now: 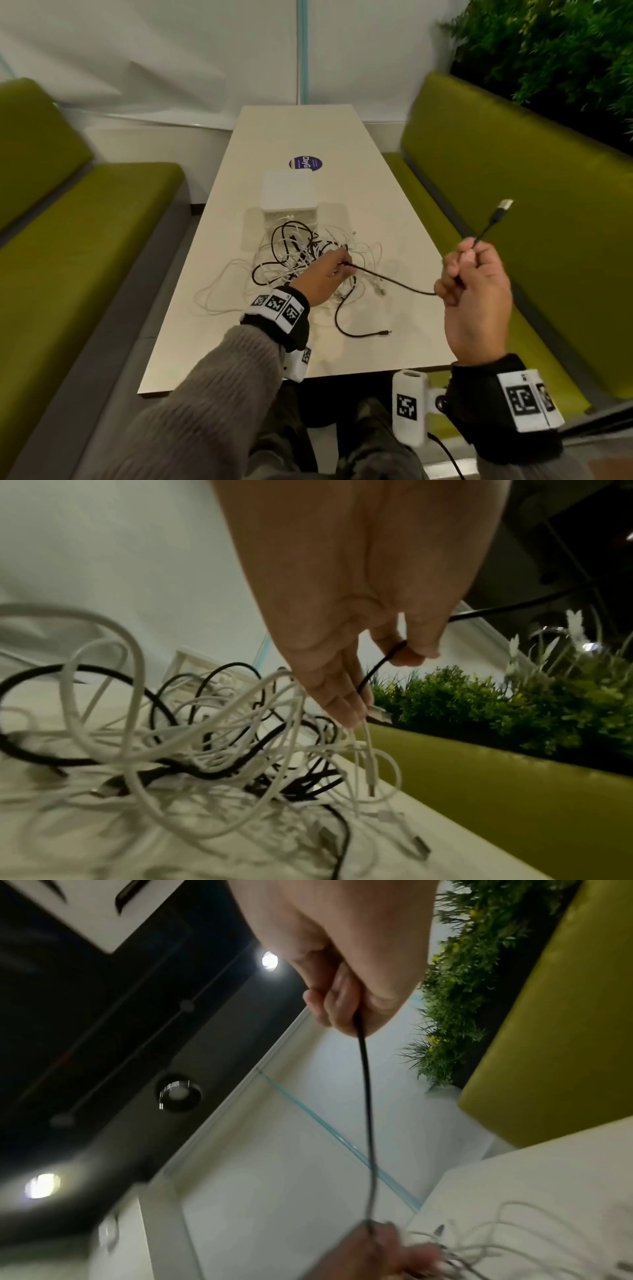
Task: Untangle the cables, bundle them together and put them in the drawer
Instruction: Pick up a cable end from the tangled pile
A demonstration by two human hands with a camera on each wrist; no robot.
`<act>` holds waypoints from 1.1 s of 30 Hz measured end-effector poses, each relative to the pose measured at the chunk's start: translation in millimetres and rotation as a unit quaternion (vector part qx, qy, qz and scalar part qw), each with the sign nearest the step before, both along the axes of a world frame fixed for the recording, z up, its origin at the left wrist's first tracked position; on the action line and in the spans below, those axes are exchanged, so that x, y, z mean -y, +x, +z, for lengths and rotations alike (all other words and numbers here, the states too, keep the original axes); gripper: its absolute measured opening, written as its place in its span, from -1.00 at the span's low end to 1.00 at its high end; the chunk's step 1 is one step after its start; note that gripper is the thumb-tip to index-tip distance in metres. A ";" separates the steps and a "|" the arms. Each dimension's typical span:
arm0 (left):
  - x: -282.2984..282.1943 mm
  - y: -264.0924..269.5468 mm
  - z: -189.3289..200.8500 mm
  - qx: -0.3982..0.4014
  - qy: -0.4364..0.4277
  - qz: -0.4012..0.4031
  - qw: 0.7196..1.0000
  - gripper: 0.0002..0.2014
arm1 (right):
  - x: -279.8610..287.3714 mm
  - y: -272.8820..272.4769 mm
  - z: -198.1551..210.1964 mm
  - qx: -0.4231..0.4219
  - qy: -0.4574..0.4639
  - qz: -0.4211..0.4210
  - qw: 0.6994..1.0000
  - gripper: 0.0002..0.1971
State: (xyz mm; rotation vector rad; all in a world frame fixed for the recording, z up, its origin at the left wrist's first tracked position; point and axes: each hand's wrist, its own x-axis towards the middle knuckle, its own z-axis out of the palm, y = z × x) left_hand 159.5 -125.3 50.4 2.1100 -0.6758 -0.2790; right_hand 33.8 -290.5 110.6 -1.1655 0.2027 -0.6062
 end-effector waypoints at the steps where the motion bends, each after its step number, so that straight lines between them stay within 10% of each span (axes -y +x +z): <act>1: 0.7 -1.1 -1.6 -0.010 -0.020 0.014 1.000 -0.89 | -1.8 2.5 -6.3 -0.027 -0.046 -0.012 0.999 -0.69; 12: -1.6 -29.8 -1.2 0.112 -0.011 0.116 0.987 -0.78 | -58.0 35.3 -42.4 -0.257 -0.357 0.113 0.891 -0.54; 17: -13.6 -31.2 -12.4 0.064 -0.096 0.108 0.987 -0.73 | -49.5 39.6 -45.1 -0.252 -0.414 0.157 0.860 -0.82; 33: -13.9 5.8 20.8 -0.053 0.077 0.039 0.995 -0.72 | -19.1 31.0 3.5 -0.023 -0.274 0.071 0.959 -0.71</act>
